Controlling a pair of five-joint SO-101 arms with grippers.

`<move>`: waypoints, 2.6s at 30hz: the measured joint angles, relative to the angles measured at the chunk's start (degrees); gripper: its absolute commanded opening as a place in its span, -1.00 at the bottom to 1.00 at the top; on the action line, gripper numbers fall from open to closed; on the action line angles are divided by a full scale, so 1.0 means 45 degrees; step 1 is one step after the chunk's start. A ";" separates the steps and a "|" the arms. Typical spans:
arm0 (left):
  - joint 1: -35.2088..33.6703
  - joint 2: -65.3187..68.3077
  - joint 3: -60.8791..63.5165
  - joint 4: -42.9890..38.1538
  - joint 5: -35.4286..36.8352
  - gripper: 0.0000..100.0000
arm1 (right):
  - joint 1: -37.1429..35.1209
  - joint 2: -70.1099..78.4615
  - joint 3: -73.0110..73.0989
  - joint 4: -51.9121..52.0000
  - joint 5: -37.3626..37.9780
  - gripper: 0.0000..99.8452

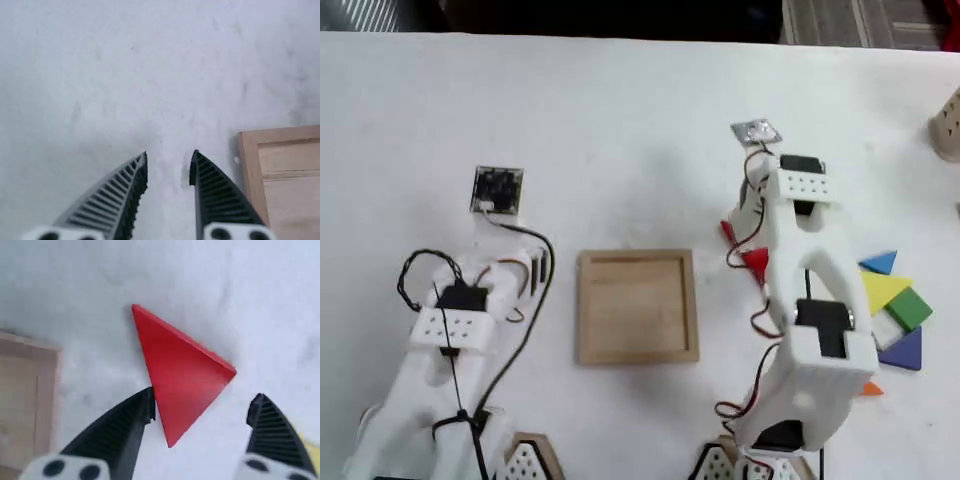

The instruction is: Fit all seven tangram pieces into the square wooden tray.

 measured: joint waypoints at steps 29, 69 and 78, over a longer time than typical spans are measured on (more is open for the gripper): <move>0.0000 0.0000 0.0000 0.0000 -0.0567 -0.69 | 0.0391 0.1387 -0.2950 0.1875 0.0664 -0.41; 0.0000 0.0000 0.0000 0.0000 -0.0567 -0.69 | -0.0059 0.3536 -0.3614 0.1387 0.2969 -0.69; 0.0000 0.0000 0.0000 0.0000 -0.0567 -0.69 | 0.0000 0.3556 -0.3614 0.1387 0.1211 -0.96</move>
